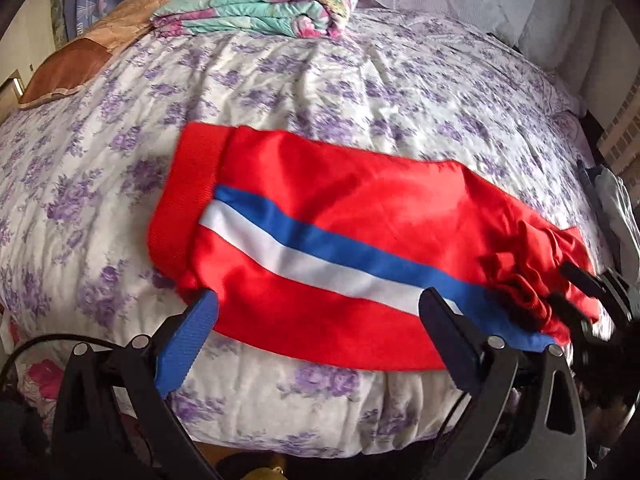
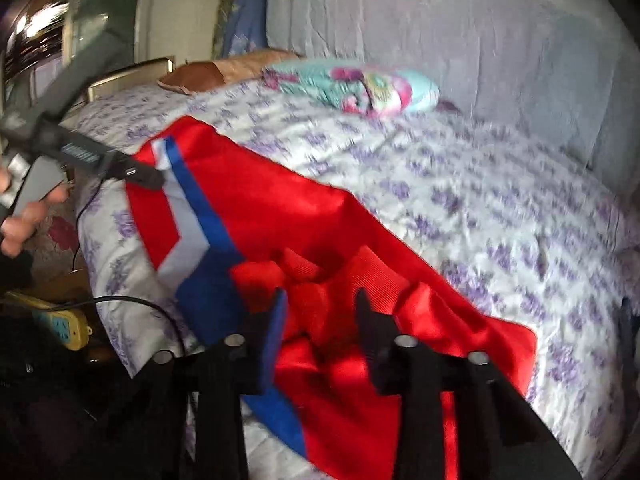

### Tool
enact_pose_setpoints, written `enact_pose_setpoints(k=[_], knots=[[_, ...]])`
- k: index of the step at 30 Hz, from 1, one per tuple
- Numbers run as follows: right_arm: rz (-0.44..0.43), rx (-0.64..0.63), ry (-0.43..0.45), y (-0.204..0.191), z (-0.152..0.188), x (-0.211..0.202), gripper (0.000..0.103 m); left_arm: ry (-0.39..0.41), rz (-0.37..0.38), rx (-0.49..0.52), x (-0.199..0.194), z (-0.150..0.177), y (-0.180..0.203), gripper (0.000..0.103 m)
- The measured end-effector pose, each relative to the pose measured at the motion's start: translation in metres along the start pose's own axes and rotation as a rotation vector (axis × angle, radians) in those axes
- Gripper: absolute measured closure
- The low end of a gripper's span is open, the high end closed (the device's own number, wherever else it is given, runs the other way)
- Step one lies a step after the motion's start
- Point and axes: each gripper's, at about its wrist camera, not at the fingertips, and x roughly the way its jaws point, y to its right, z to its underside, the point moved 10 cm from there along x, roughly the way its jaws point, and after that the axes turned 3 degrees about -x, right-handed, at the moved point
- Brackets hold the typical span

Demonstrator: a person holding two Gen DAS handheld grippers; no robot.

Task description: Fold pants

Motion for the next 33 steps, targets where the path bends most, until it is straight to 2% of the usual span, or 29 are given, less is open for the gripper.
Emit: enact_pose_setpoints(k=[2, 5, 6, 8, 9, 14, 18, 20, 24, 31, 33], knots=[[-0.040, -0.013, -0.060, -0.002, 0.009, 0.012, 0.069, -0.003, -0.001, 0.018, 0.001, 0.004, 0.003, 0.005], [-0.051, -0.052, -0.084, -0.007, 0.017, 0.018, 0.067, -0.005, -0.006, 0.029, 0.003, 0.006, 0.004, 0.005], [-0.058, -0.049, -0.088, -0.006, 0.018, 0.018, 0.073, -0.006, -0.004, 0.026, 0.003, 0.006, 0.005, 0.005], [-0.086, -0.023, -0.086, -0.005, 0.016, 0.016, 0.095, -0.010, -0.002, 0.020, 0.005, 0.006, 0.004, 0.005], [-0.086, 0.004, -0.066, -0.001, 0.012, 0.011, 0.096, -0.010, 0.000, 0.017, 0.006, 0.006, 0.004, 0.005], [-0.143, 0.150, 0.071, 0.026, -0.016, -0.025, 0.097, -0.006, 0.010, 0.015, 0.005, 0.006, 0.005, 0.005], [-0.218, 0.127, 0.147, 0.009, -0.044, -0.045, 0.097, -0.008, 0.008, 0.006, 0.004, 0.006, 0.004, 0.005], [-0.230, 0.045, 0.117, -0.017, -0.042, -0.033, 0.097, -0.009, 0.007, 0.003, 0.004, 0.006, 0.005, 0.005], [-0.206, -0.054, -0.003, -0.046, -0.006, 0.013, 0.096, -0.006, 0.008, 0.011, 0.004, 0.006, 0.004, 0.005], [-0.203, -0.098, 0.027, -0.051, -0.005, 0.004, 0.090, -0.012, -0.005, 0.017, 0.007, 0.008, 0.004, 0.005], [-0.198, -0.121, 0.030, -0.053, -0.005, 0.001, 0.083, -0.009, 0.002, 0.010, 0.006, 0.008, 0.005, 0.005]])
